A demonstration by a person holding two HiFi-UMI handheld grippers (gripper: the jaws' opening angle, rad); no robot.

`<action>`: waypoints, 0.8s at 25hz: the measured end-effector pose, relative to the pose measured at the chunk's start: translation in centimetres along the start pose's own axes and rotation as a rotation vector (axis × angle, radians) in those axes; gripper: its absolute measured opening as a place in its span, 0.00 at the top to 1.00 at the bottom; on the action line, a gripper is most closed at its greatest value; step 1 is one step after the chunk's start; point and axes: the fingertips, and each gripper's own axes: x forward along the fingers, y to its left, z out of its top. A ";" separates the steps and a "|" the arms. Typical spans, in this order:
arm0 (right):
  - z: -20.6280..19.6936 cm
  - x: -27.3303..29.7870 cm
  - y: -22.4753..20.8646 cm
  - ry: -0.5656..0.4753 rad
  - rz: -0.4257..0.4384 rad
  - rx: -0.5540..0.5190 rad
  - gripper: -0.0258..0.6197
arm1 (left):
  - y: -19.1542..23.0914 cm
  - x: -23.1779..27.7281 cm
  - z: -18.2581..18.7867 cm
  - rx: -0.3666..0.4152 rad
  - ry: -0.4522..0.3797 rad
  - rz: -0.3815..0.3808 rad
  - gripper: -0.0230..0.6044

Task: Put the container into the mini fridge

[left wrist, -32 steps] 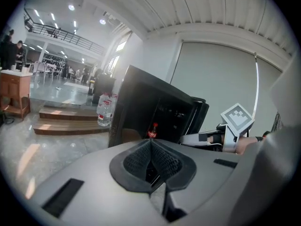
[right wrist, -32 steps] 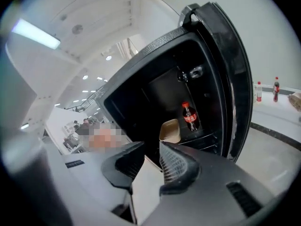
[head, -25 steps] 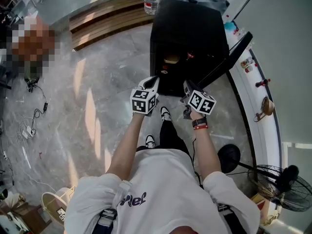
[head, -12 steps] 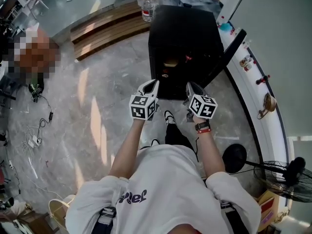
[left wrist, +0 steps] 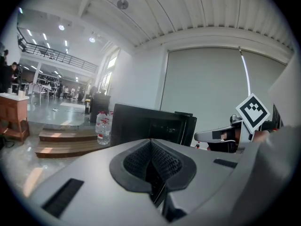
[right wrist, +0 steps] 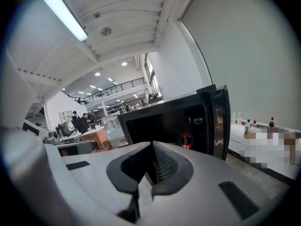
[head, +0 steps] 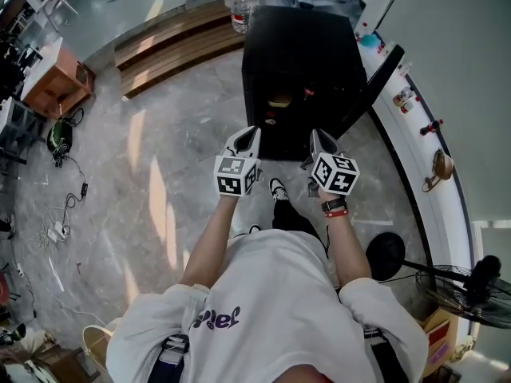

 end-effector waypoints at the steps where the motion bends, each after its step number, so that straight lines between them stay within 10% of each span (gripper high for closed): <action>1: 0.2 0.1 0.0 -0.006 -0.003 -0.004 0.93 | 0.1 0.1 0.2 0.007 -0.005 0.003 0.93; 20: 2.2 0.0 -0.7 -0.086 -0.069 -0.042 0.94 | 0.7 1.1 2.2 0.049 -0.061 0.007 0.93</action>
